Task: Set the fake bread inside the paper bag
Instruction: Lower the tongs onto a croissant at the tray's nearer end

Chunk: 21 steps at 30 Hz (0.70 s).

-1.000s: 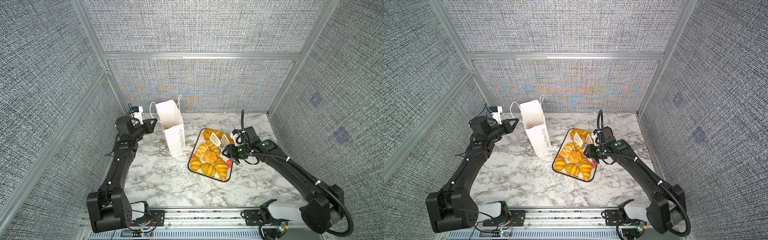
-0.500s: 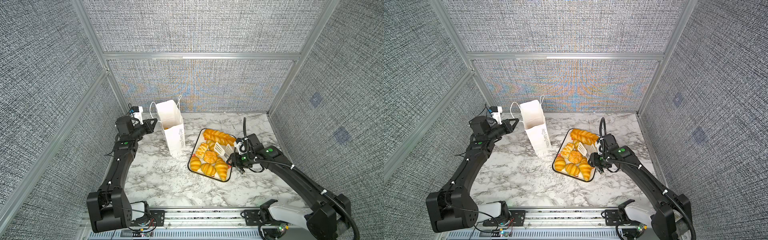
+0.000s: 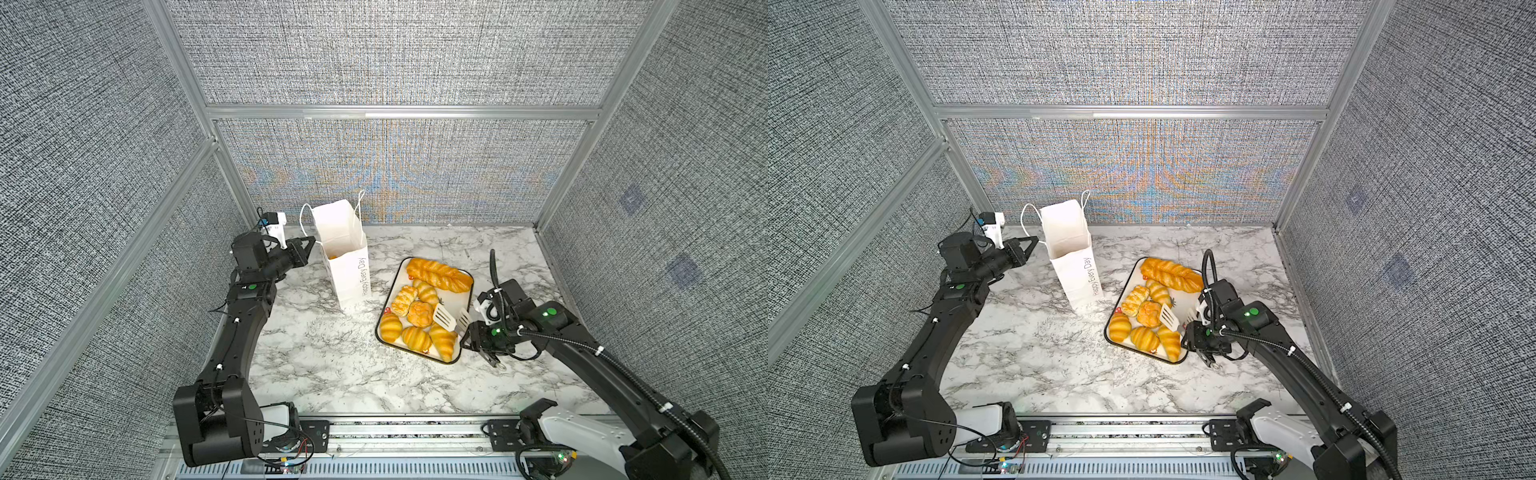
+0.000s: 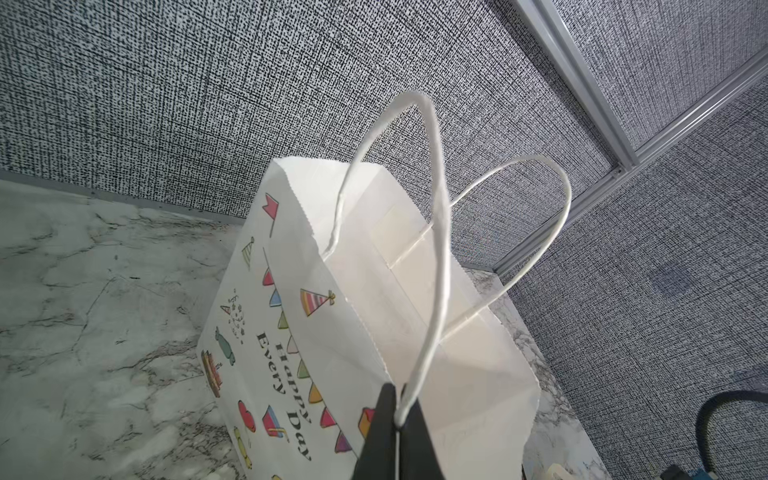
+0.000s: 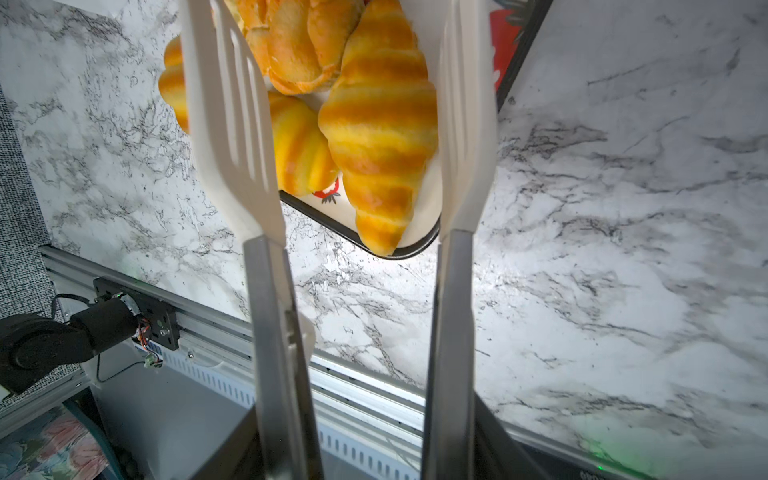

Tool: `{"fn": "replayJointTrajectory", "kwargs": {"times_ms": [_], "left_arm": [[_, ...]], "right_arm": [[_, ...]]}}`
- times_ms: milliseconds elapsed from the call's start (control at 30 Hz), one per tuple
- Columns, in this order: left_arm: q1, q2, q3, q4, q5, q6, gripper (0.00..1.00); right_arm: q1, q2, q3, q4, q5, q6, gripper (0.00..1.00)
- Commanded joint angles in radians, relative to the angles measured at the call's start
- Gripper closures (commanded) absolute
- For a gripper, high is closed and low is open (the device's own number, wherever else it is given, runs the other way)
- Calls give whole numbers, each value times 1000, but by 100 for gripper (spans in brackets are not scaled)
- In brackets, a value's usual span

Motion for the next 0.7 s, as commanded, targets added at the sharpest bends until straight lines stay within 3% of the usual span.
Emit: {"fn": "replayJointTrajectory", "kwargs": {"times_ms": [0,667], "left_arm": [[2,-1,-1,22,4,5,100],[-1,-5,-1,22,9,3,100]], "right_arm": [[9,-7,-1,-28,-6,22,43],[57,20,-80,39,-5,61,41]]}}
